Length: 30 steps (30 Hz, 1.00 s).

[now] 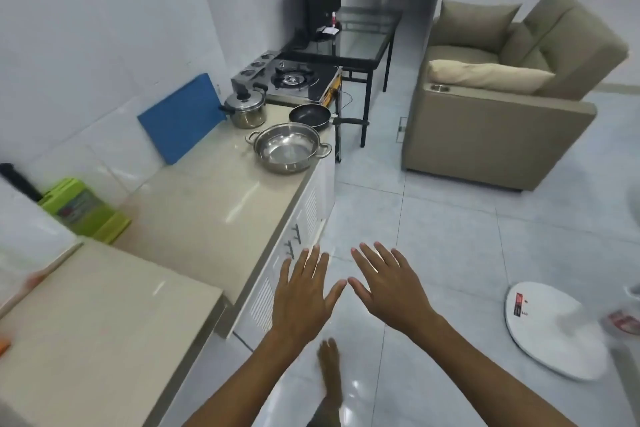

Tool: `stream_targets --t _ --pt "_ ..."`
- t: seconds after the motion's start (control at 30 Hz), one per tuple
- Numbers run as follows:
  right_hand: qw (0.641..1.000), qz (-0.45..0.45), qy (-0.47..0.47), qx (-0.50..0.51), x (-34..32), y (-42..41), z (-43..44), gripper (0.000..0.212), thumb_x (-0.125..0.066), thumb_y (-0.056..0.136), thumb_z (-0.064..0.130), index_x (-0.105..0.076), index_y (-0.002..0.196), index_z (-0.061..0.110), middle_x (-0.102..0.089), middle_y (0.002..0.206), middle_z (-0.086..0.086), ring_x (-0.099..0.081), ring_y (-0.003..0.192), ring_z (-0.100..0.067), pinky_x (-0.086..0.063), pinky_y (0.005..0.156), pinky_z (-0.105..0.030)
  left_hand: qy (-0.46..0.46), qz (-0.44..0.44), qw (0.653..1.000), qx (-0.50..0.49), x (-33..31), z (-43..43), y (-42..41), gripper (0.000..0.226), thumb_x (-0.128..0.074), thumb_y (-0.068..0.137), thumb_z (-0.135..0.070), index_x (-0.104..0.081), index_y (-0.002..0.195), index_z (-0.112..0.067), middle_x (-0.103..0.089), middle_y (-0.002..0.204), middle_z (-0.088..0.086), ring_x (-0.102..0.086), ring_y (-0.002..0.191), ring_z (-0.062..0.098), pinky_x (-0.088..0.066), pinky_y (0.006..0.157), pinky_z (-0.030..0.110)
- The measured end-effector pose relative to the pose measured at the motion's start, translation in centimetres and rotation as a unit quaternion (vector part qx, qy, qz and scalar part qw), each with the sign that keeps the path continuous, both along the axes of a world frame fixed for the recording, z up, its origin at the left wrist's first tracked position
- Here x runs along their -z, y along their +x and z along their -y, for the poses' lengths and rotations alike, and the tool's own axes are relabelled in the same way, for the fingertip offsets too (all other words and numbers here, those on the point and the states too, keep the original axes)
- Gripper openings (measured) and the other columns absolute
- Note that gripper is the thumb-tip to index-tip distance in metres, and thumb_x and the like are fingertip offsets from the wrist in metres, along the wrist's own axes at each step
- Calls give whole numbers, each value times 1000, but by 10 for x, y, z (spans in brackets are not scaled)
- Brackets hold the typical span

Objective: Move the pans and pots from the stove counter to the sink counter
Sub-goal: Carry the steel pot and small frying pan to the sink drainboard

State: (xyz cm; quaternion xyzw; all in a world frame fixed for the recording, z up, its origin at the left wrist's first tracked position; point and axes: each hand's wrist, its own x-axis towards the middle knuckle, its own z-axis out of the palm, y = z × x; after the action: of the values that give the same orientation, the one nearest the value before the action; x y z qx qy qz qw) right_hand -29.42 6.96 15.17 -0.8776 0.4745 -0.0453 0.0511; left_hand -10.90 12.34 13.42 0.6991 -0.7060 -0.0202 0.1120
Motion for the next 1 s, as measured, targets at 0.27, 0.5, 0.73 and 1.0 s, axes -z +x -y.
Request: stream_targets --t 0.27,0.5,0.73,1.0 --pt "1000 -15 -20 -4 -7 59 220 60 -32 102 52 -48 147 15 -50 151 -8 -43 141 -32 -33 115 -49 1 -10 999 -36 10 216 53 73 -24 98 -65 -54 145 -17 -47 156 6 -40 146 23 -26 120 49" --pt "1000 -26 -5 -3 -1 92 366 61 -29 103 52 -36 153 19 -41 157 -5 -34 146 -29 -28 118 -46 46 -28 995 -90 19 334 82 72 -21 99 -65 -43 151 -21 -41 160 2 -35 148 18 -20 121 47" --pt "997 -57 12 -49 27 120 496 60 -29 103 52 -38 152 18 -46 154 -5 -40 142 -28 -35 113 -45 166 -176 949 -203 56 421 86 76 -19 97 -70 -35 154 -23 -38 162 1 -34 148 21 -19 123 50" --pt "981 -104 41 -156 70 142 681 58 -39 102 47 -46 146 10 -59 140 -11 -56 125 -32 -48 99 -46 220 -768 407 -444 107 534 102 78 -49 92 -68 -38 149 -16 -51 147 14 -54 127 31 -39 108 52"
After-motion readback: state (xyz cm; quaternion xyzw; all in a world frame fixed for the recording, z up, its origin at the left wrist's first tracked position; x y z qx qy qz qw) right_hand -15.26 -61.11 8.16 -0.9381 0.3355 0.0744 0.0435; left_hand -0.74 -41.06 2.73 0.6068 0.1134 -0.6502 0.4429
